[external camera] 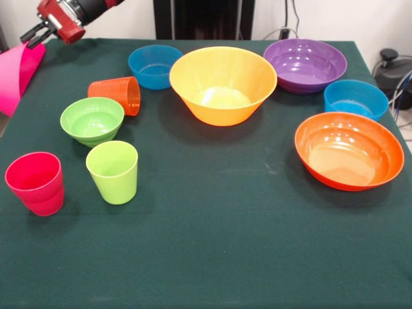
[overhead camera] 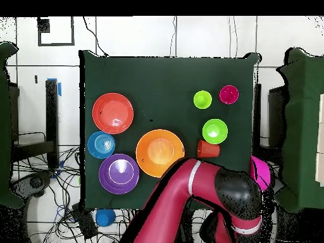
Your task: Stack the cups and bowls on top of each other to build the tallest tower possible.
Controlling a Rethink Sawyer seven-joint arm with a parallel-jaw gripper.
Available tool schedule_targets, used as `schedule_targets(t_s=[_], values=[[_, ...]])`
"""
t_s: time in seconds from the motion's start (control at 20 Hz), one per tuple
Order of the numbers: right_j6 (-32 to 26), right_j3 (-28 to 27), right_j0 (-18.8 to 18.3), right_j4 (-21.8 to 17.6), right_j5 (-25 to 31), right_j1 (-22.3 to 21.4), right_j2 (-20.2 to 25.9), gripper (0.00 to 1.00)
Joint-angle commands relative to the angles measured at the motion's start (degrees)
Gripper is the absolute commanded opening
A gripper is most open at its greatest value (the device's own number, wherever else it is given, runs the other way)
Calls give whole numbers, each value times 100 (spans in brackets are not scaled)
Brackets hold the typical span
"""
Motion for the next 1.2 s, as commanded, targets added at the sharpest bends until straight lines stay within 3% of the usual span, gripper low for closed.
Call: schedule_targets(t_s=[0.05, 0.3, 0.85, 1.1, 1.2], values=[[877, -208, 286, 494, -299, 77, 1027, 0], [871, 187, 526, 794, -388, -101, 1047, 0], [879, 1305, 1343, 1135, 18, -1075, 771, 0], [1023, 1235, 1421, 1467, -50, -919, 987, 0], [1123, 980, 1321, 1367, -30, -727, 1013, 0]])
